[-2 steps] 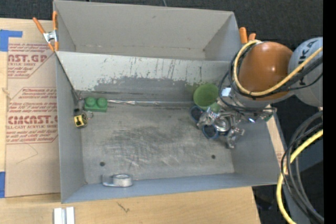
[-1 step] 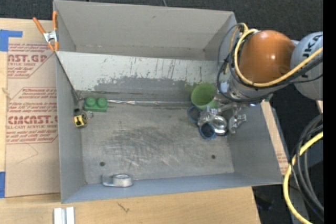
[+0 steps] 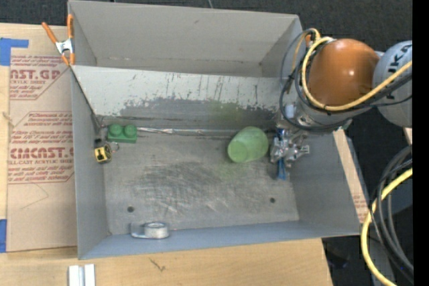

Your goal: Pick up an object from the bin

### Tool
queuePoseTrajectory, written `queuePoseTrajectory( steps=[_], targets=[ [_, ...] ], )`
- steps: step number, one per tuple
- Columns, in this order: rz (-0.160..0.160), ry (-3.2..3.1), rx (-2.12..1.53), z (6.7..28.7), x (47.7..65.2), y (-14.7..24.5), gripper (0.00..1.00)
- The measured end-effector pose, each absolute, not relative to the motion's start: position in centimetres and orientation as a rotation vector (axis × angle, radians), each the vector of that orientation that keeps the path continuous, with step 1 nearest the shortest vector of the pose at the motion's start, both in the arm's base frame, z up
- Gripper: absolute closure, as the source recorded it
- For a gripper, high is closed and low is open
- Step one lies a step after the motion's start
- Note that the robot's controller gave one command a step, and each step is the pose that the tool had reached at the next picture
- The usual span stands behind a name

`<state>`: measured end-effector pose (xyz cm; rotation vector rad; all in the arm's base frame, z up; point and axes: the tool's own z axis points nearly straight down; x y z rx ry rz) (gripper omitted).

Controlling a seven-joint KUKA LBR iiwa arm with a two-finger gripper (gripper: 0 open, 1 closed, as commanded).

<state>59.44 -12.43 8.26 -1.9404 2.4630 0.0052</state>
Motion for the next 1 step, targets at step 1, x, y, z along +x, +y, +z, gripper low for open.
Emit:
queuePoseTrajectory(
  steps=[1],
  targets=[
    [-0.009,2.26,-2.172,27.11,58.76,-12.85,1.0]
  ],
)
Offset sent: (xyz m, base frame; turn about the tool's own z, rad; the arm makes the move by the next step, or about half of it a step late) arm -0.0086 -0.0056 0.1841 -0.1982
